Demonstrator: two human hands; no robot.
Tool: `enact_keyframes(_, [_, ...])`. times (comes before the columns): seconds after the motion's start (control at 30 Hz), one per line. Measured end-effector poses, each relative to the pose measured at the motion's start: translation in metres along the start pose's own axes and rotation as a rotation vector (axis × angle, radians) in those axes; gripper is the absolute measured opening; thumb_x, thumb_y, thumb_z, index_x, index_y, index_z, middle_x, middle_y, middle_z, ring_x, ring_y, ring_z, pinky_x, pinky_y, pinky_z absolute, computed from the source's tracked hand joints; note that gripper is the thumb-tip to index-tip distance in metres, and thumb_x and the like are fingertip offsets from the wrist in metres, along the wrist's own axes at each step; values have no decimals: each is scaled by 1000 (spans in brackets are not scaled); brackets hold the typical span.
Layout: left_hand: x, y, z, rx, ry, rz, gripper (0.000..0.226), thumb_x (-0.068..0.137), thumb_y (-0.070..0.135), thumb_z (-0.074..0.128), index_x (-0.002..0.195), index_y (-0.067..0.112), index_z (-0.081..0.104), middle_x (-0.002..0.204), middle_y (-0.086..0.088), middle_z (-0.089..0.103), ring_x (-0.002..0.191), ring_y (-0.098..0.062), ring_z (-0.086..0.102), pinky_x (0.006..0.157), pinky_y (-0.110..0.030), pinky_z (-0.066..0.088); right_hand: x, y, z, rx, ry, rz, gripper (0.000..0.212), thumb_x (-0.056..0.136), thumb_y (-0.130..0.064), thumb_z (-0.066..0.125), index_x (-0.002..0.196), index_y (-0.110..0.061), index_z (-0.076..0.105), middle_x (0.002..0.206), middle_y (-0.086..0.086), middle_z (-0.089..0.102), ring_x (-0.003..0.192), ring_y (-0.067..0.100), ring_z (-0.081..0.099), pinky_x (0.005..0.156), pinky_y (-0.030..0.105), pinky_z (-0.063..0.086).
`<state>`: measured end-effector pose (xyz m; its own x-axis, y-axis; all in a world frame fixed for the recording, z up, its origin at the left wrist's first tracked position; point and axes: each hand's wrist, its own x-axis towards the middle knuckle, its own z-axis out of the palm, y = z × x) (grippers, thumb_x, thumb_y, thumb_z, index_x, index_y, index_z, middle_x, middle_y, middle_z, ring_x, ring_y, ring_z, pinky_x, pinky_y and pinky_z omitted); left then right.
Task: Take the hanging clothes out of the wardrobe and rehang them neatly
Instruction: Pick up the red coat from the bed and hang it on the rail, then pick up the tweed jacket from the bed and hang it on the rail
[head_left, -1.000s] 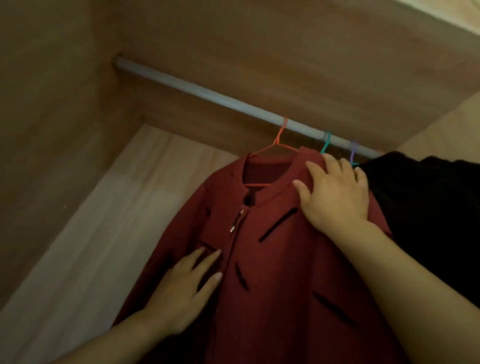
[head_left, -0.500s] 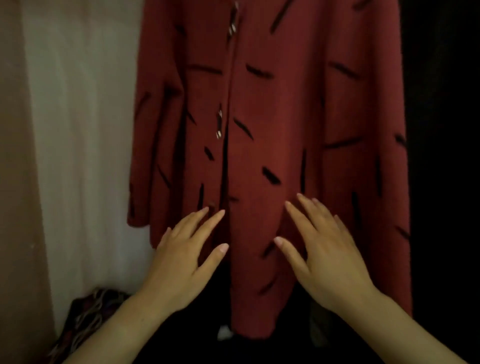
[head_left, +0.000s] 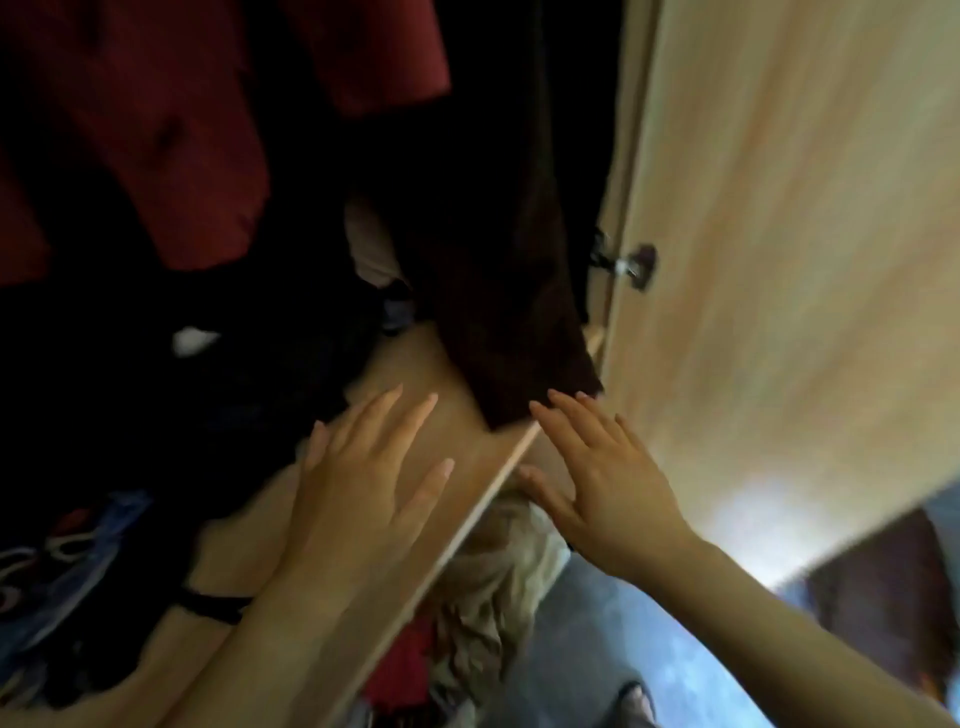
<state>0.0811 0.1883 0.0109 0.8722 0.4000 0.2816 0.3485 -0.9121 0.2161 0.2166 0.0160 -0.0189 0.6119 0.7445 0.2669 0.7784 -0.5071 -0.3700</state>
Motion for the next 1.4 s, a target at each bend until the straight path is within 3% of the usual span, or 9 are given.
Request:
enact_keyframes(0.13, [-24, 51, 55, -113, -219, 173, 58, 89, 59, 31, 138, 29, 41, 141, -2, 46, 128, -22, 43, 102, -48, 38, -98, 48, 11, 30, -77, 243, 63, 91, -62, 25, 138, -23, 41, 143, 5, 44, 133, 30, 38, 107, 50, 30])
enact_keyframes(0.27, [-43, 113, 97, -164, -389, 252, 62, 87, 60, 28, 139, 30, 41, 145, 1, 41, 132, -21, 37, 106, -52, 31, -179, 94, -2, 57, -115, 421, 64, 91, -61, 29, 136, -18, 46, 141, 6, 46, 130, 30, 42, 103, 53, 38])
enact_keyframes(0.47, [-53, 237, 142, -211, -533, 496, 64, 87, 63, 24, 138, 30, 42, 142, 2, 43, 130, -19, 38, 107, -51, 30, -283, 162, -52, 51, 8, 669, 65, 90, -63, 31, 132, -17, 50, 137, 8, 50, 127, 29, 45, 103, 51, 37])
enact_keyframes(0.7, [-83, 455, 191, -294, -614, 828, 59, 87, 58, 31, 134, 27, 48, 138, -1, 49, 127, -22, 43, 103, -48, 37, -431, 253, -133, -2, 119, 935, 70, 89, -67, 22, 135, -21, 48, 143, 5, 45, 133, 29, 40, 107, 50, 29])
enact_keyframes(1.0, [-137, 752, 231, -459, -634, 1280, 68, 89, 66, 21, 135, 23, 47, 136, -6, 50, 125, -26, 46, 96, -53, 41, -613, 347, -247, -102, 321, 1348, 69, 89, -66, 24, 137, -21, 44, 144, 6, 44, 132, 28, 39, 106, 55, 34])
enact_keyframes(1.23, [-135, 879, 285, -426, -698, 1367, 60, 89, 61, 28, 135, 26, 44, 135, -2, 50, 124, -24, 46, 95, -53, 41, -671, 448, -294, -122, 369, 1424, 67, 89, -66, 24, 139, -24, 41, 145, 2, 42, 132, 25, 38, 108, 50, 33])
enact_keyframes(1.4, [-107, 974, 340, -387, -732, 1316, 60, 90, 60, 26, 137, 26, 41, 139, 0, 47, 127, -21, 43, 99, -52, 39, -696, 556, -341, -175, 325, 1410, 59, 91, -58, 35, 137, -22, 45, 143, 2, 44, 131, 25, 41, 108, 39, 30])
